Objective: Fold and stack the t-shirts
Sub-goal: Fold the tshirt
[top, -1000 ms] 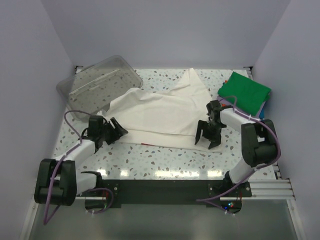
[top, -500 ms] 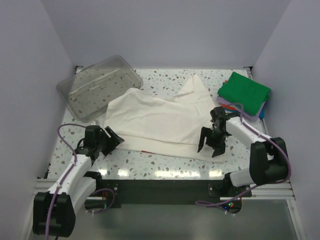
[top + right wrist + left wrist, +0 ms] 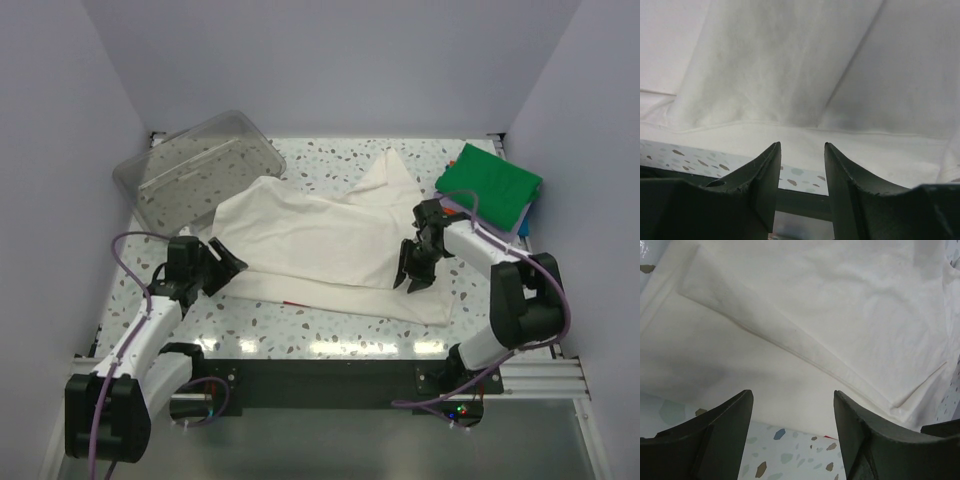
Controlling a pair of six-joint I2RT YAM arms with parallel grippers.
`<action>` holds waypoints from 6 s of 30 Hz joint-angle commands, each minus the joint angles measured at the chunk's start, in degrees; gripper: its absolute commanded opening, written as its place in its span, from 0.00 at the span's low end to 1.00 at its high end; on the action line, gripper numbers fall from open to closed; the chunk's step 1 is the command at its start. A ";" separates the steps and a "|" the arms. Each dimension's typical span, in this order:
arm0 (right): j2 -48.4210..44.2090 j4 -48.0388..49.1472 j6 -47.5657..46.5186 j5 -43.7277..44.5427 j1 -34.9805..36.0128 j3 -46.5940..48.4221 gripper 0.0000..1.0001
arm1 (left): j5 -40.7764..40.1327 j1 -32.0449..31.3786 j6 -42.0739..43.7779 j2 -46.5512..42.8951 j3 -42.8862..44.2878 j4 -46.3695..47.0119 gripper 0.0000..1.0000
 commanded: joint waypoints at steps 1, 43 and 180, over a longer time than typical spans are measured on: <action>1.00 4.51 -0.82 -1.24 0.56 0.64 0.43 | -0.71 -0.03 1.30 -0.52 1.68 1.57 0.70; 15.06 1.35 -0.12 -0.71 3.55 23.39 0.00 | 0.35 -0.03 2.44 -0.26 -0.52 0.60 0.71; 2.94 12.42 5.59 0.26 6.72 -0.84 0.78 | -0.09 -0.03 4.29 11.62 -4.46 10.28 0.71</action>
